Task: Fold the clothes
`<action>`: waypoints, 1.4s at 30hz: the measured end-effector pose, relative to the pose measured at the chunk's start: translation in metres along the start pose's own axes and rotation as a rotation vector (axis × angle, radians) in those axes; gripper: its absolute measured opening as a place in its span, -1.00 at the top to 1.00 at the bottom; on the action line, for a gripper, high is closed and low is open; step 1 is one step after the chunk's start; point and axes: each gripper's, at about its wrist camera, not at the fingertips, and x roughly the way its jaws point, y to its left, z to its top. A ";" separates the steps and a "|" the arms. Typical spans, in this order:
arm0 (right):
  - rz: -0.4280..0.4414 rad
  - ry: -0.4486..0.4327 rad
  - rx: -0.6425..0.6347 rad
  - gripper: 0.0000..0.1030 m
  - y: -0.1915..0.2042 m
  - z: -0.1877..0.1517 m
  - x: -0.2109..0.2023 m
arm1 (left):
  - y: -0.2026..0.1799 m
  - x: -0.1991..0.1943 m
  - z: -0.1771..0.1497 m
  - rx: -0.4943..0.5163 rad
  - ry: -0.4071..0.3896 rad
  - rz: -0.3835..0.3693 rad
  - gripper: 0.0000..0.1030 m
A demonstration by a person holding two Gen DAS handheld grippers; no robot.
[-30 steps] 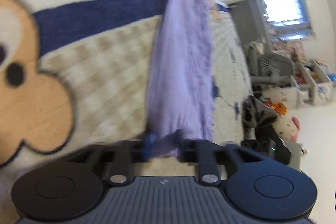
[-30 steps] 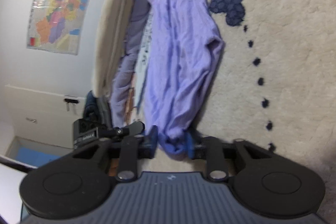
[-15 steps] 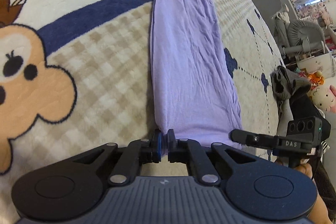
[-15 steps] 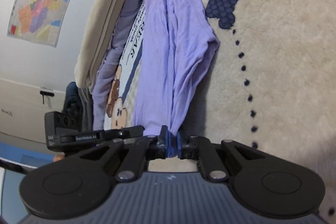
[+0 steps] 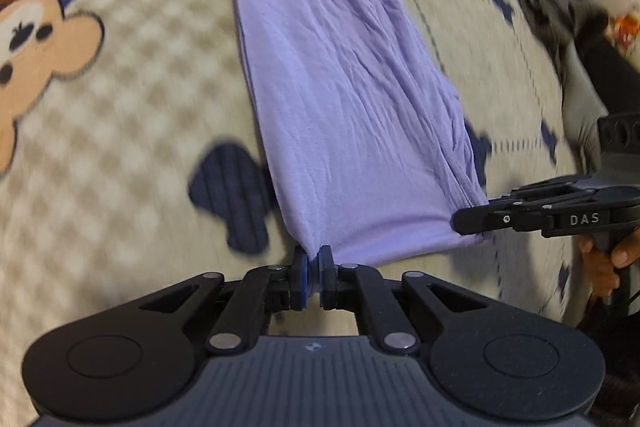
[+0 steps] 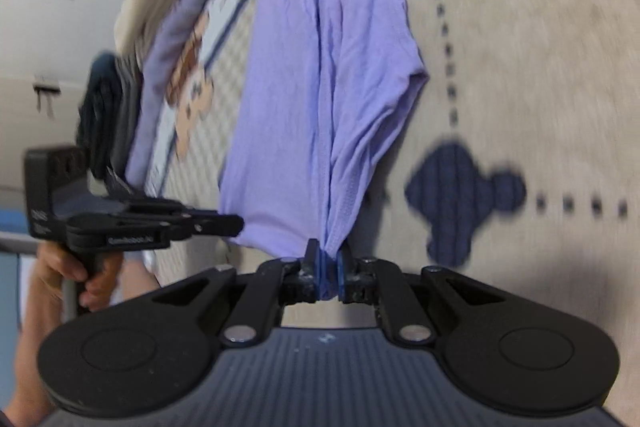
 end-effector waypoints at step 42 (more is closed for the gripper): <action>-0.193 -0.079 -0.331 0.22 0.061 0.019 -0.040 | -0.119 -0.020 -0.113 0.095 -0.313 0.175 0.42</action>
